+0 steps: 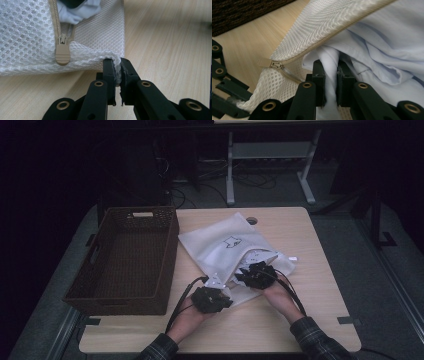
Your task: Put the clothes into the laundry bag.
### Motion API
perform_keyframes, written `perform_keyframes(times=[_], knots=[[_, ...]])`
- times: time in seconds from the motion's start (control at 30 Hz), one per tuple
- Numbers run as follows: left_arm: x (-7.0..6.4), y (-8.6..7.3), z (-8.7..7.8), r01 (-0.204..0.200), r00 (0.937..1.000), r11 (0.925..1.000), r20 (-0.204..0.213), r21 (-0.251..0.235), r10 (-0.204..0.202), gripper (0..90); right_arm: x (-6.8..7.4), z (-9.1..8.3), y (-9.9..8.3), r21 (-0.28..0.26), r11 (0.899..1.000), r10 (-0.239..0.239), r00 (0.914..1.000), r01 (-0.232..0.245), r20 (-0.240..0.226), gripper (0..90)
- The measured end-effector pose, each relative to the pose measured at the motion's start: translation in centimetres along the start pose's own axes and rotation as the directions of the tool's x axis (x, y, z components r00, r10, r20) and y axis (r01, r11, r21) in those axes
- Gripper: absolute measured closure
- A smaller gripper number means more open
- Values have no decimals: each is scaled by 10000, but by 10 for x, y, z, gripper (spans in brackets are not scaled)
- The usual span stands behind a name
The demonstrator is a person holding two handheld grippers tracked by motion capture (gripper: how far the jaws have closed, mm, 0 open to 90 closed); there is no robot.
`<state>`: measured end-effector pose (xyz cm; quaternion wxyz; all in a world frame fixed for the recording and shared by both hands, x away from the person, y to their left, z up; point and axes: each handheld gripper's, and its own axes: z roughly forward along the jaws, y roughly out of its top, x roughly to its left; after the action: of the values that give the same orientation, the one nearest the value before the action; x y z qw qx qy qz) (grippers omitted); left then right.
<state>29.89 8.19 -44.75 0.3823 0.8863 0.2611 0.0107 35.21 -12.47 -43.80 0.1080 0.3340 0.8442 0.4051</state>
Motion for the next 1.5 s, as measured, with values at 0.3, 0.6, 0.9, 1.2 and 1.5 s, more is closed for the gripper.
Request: perform_keyframes(times=[0.3, 0.6, 0.9, 1.2, 1.5], knots=[[1, 0, 0, 2, 10000, 10000, 14, 49, -2, 839, 4, -4, -4, 69, 9997, -232, 9997, 232, -111, 625], [1, 0, -1, 5, 10000, 10000, 22, 23, -5, 839, -1, -21, -26, 470, 9989, -90, 10000, 90, -5, 472], [1, -1, -1, 5, 10000, 10000, 40, 29, -6, 839, -4, -4, -33, 1207, 9926, -127, 9998, 104, 181, 779], [1, 0, -2, 39, 10000, 10000, 52, 3, -39, 839, -4, 3, -21, 1005, 9948, -215, 9985, 164, 497, 835], [0, 0, -1, 31, 10000, 10000, 72, 21, -31, 839, -15, 10, -10, 717, 9974, -23, 9972, -31, 746, 835]])
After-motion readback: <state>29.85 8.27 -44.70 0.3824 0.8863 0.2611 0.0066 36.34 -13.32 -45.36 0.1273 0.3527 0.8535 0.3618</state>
